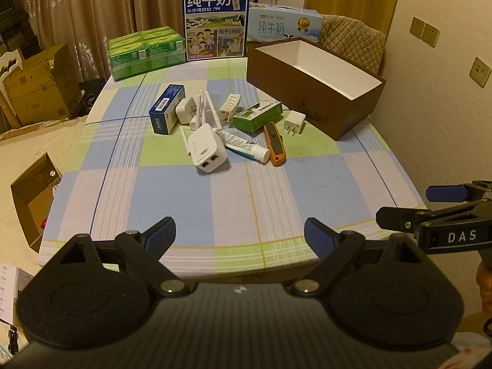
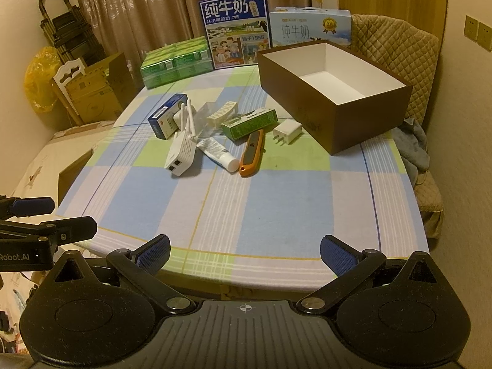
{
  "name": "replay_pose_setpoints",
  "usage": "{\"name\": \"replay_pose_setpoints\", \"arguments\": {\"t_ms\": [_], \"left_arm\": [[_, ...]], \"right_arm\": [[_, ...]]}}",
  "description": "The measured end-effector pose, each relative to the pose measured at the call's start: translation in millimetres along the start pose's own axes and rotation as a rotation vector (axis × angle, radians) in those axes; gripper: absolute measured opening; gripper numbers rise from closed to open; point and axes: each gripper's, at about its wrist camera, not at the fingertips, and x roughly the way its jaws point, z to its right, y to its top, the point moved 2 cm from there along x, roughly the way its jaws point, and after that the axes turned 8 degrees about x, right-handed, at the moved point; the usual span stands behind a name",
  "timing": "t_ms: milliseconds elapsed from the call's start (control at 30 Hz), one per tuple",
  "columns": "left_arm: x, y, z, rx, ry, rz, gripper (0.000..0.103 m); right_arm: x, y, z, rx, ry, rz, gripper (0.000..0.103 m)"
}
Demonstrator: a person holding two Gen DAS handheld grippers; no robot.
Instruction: Organize rigid objects
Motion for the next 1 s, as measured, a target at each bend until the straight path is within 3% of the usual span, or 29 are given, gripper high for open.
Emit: {"name": "replay_pose_setpoints", "arguments": {"t_ms": [1000], "left_arm": [[3.9,7.6,4.5,-0.001,0.018,0.000,0.089]], "right_arm": [[2.0,4.7,2.6,0.000,0.007,0.004,0.101]]}}
